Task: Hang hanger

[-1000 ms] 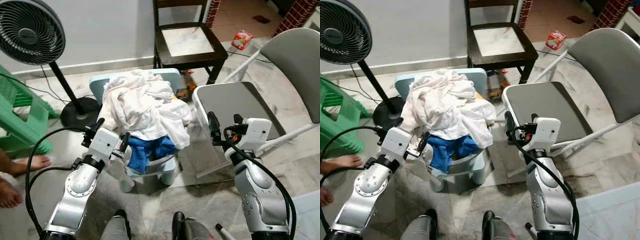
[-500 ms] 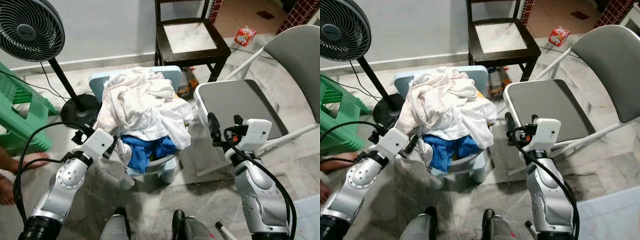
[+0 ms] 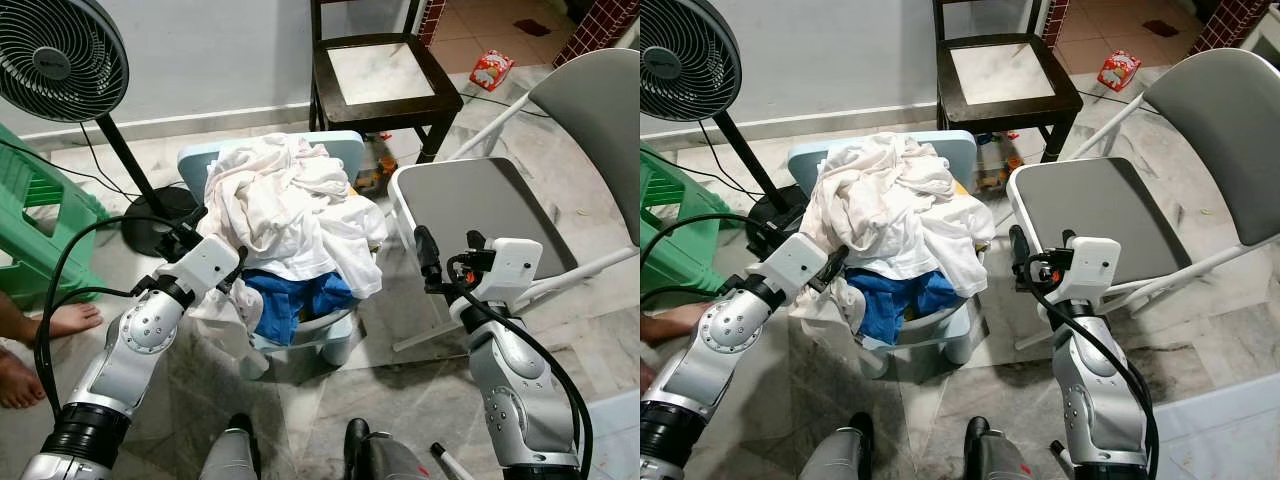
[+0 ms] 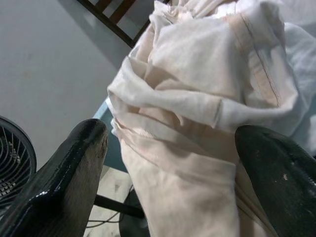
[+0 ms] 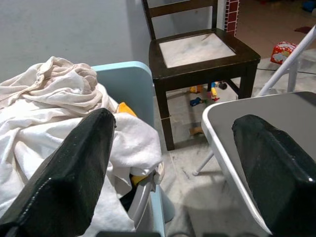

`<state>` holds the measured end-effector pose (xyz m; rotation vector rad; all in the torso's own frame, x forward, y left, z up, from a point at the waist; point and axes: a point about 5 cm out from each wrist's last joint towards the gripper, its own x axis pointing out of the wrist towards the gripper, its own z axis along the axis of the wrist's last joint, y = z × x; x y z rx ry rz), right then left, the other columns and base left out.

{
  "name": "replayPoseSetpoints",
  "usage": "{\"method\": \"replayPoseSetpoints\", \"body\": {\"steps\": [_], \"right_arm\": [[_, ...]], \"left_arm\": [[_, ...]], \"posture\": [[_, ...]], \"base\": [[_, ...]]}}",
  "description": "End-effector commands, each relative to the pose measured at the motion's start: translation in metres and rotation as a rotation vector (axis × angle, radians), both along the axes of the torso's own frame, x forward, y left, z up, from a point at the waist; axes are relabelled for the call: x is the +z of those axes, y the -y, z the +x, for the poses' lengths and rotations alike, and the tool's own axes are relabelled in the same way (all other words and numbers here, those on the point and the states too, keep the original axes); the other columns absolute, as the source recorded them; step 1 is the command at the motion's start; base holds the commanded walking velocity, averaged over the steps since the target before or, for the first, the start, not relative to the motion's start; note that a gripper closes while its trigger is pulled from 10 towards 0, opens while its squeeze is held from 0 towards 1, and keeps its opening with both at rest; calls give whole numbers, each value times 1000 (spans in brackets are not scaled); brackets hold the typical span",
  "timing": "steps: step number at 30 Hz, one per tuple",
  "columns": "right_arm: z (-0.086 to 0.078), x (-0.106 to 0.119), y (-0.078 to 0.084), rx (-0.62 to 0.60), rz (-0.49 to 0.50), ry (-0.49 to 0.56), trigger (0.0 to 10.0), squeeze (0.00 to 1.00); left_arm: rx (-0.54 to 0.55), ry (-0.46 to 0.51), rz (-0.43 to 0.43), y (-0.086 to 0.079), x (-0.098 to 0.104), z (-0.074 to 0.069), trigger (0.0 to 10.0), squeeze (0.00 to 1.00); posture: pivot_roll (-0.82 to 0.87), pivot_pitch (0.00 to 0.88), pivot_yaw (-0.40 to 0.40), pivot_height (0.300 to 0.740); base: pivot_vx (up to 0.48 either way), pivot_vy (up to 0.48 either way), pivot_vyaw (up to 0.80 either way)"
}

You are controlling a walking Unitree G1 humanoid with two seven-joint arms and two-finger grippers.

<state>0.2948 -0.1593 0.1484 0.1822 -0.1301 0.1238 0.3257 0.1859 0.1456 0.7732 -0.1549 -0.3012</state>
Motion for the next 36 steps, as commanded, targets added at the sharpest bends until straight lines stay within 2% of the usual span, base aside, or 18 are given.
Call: {"method": "replayPoseSetpoints", "body": {"steps": [1,3,5,7,10,12,15,17,18,19,20,22,26,29,33,36], "right_arm": [[-3,1,1,-6,-4,2,10000,0],[-2,1,0,-3,-3,1,10000,0],[-2,1,0,-3,-3,1,10000,0],[-2,1,0,-4,-3,2,10000,0],[-2,2,0,-7,-4,4,10000,0],[-3,1,2,-18,-3,3,10000,0],[-4,0,2,-20,-3,2,10000,0],[-5,-1,1,-22,-1,0,10000,0],[-4,-1,1,-20,-2,-1,10000,0],[-4,-1,1,-20,-2,-1,10000,0],[-4,-1,0,-20,-2,-1,10000,0],[-2,0,0,-17,-3,0,10000,0],[0,2,-1,-8,-5,4,10000,0],[1,2,-2,1,-7,3,10000,0],[2,2,-3,4,-7,4,10000,0],[2,2,-5,6,-6,4,10000,0]], "left_arm": [[-10,-21,4,2,-7,-1,10000,0],[-63,-30,20,15,-10,4,10000,0],[-70,-29,25,17,-10,4,10000,0],[-115,-9,75,25,-7,7,10000,0],[-117,-2,67,28,-3,10,10000,0],[-73,7,-42,27,1,11,10000,0],[-23,3,-161,26,1,11,10000,0],[30,12,-349,29,1,6,10000,0],[92,6,-505,28,-1,3,10000,0],[92,6,-505,28,-1,3,10000,0],[135,-7,-608,28,-3,1,10000,0],[139,-55,-711,32,-11,-2,10000,0],[140,-72,-759,35,-14,-3,10000,0],[164,-75,-794,29,-12,2,10000,0],[168,-64,-796,26,-7,6,10000,0],[171,-42,-789,21,2,15,10000,0]], "posture": [[186,349,-37,740],[183,350,-37,740],[182,350,-36,740],[178,350,-34,740],[175,351,-30,740],[173,349,-23,740],[173,350,-21,740],[173,350,-23,740],[176,350,-26,740],[176,350,-26,740],[178,350,-27,740],[181,350,-35,740],[183,350,-38,740],[184,350,-48,740],[183,349,-48,740],[180,348,-48,740]], "base": [[0,0,0],[0,0,0],[0,0,0],[0,0,0],[0,0,0],[0,0,0],[0,0,0],[0,0,0],[0,0,0],[0,0,0],[0,0,0],[0,0,0],[0,0,0],[0,0,0],[0,0,0],[0,0,0]]}}
